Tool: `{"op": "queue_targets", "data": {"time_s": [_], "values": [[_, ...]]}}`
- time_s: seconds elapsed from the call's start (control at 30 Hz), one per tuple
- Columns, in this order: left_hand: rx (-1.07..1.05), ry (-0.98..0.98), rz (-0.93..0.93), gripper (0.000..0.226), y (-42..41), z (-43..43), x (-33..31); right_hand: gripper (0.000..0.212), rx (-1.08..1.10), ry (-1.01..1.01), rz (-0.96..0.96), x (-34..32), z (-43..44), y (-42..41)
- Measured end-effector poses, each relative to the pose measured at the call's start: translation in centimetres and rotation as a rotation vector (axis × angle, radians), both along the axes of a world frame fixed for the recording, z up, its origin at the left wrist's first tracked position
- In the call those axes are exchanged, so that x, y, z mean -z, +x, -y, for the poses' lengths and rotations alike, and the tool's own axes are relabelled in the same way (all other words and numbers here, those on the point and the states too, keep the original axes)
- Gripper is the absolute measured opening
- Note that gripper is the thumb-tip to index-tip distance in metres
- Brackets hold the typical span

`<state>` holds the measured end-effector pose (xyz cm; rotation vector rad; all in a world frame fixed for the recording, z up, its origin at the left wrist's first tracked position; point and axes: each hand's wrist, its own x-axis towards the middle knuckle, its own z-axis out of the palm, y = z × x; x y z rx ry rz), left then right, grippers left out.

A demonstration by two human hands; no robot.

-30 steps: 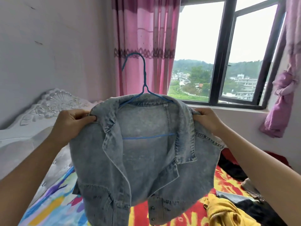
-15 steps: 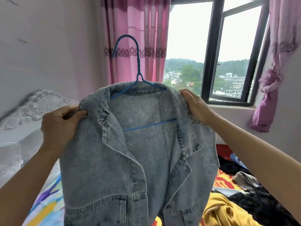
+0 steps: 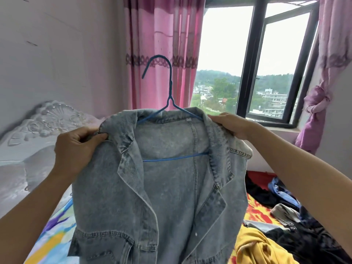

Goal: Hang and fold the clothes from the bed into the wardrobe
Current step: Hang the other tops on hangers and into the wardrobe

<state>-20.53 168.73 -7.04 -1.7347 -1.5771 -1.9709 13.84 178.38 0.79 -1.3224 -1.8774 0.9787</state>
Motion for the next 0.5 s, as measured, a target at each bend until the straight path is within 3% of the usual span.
{"op": "queue_targets", "data": {"time_s": [0.07, 0.17, 0.23, 0.3, 0.37, 0.43, 0.5], "values": [[0.017, -0.002, -0.037, 0.021, 0.4, 0.6, 0.1, 0.031, -0.009, -0.147, 0.094, -0.3, -0.1, 0.2], [0.102, -0.028, -0.063, 0.058, 0.4, 1.8, -0.4, 0.031, -0.077, -0.277, 0.267, -0.7, 0.2, 0.3], [0.121, -0.03, -0.048, 0.065, 0.0, 1.9, -0.5, 0.032, -0.119, -0.291, 0.294, -0.7, 0.3, 0.0], [0.079, 0.001, -0.028, 0.047, -0.3, 1.7, 0.1, 0.031, -0.137, -0.161, 0.274, -0.4, 0.2, -0.7], [0.027, 0.01, 0.048, 0.025, -0.4, 1.3, 0.7, 0.026, -0.105, 0.119, 0.169, -0.1, 0.3, -2.3], [0.016, -0.043, 0.093, 0.031, -0.5, 0.7, 1.6, 0.032, -0.128, 0.307, 0.082, 0.3, 1.2, -4.5], [0.024, -0.085, 0.097, 0.026, -0.4, 0.7, 1.6, 0.032, -0.208, 0.436, 0.232, 0.7, 2.2, -6.6]]}}
